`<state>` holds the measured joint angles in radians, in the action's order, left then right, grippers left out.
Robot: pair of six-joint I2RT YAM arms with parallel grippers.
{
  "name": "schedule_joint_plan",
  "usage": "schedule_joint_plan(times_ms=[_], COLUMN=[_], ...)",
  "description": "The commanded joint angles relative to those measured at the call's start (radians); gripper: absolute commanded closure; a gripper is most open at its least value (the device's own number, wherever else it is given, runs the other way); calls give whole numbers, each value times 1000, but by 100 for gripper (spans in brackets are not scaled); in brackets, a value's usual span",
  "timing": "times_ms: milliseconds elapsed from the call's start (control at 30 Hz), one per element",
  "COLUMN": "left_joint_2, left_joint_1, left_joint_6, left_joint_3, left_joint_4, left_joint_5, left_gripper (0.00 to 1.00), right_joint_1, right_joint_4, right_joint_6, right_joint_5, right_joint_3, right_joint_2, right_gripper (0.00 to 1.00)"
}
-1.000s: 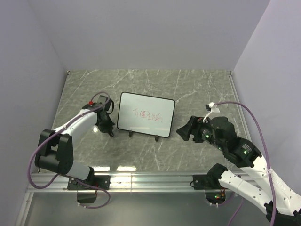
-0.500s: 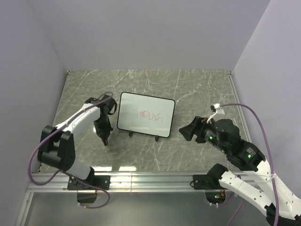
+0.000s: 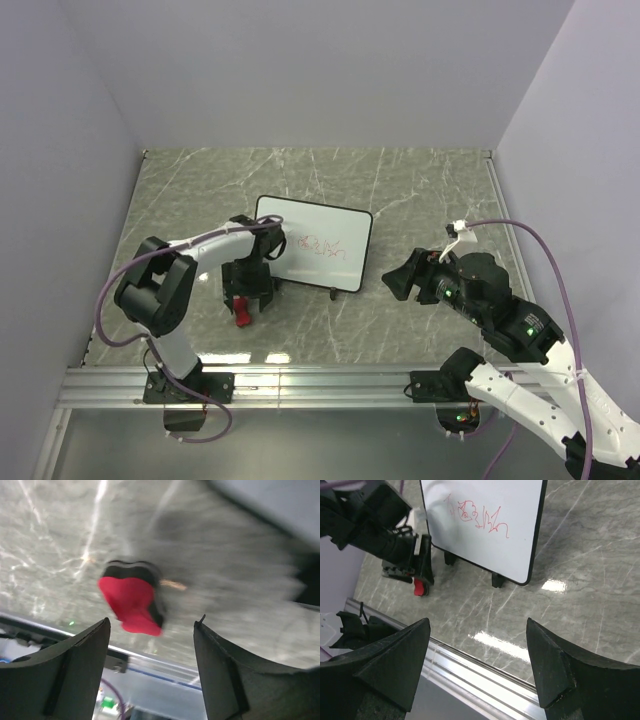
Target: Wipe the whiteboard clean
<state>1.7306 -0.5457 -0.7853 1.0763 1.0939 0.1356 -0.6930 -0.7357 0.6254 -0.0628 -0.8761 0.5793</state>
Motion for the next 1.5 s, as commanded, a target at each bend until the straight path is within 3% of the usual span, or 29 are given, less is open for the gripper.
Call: schedule_joint_plan(times_ms=[0, 167, 233, 267, 333, 467, 567, 733, 1167, 1467], left_joint_2=[-57, -198, -259, -329, -406, -664, -742, -764, -680, -580], left_joint_1=[-16, -16, -16, -16, -16, -14, -14, -28, -30, -30], left_joint_6=[-60, -126, -144, -156, -192, -276, -311, -380, -385, -241], left_joint_3=[99, 159, 120, 52, -37, -331, -450, -539, -489, -313], left_joint_4=[-6, -5, -69, -106, -220, -391, -449, -422, -376, -312], left_joint_5=[-2, 25, 18, 6, -39, -68, -90, -32, 93, 168], left_gripper=[27, 23, 35, 45, 48, 43, 39, 37, 43, 36], right_joint_1=[9, 7, 10, 10, 9, 12, 15, 15, 16, 16], right_joint_4=[-13, -13, -11, -10, -7, -2, 7, 15, -4, -13], right_joint_6=[-50, -78, -84, -88, -95, -110, -118, -121, -113, -119], right_joint_5=[1, 14, 17, 17, 23, 41, 58, 81, 92, 86], right_joint_3=[-18, -31, -32, -32, -34, -34, -34, -35, -38, -46], right_joint_2=[7, 31, 36, 37, 43, 59, 73, 96, 91, 99], right_gripper=[16, 16, 16, 16, 16, 16, 16, 17, 17, 17])
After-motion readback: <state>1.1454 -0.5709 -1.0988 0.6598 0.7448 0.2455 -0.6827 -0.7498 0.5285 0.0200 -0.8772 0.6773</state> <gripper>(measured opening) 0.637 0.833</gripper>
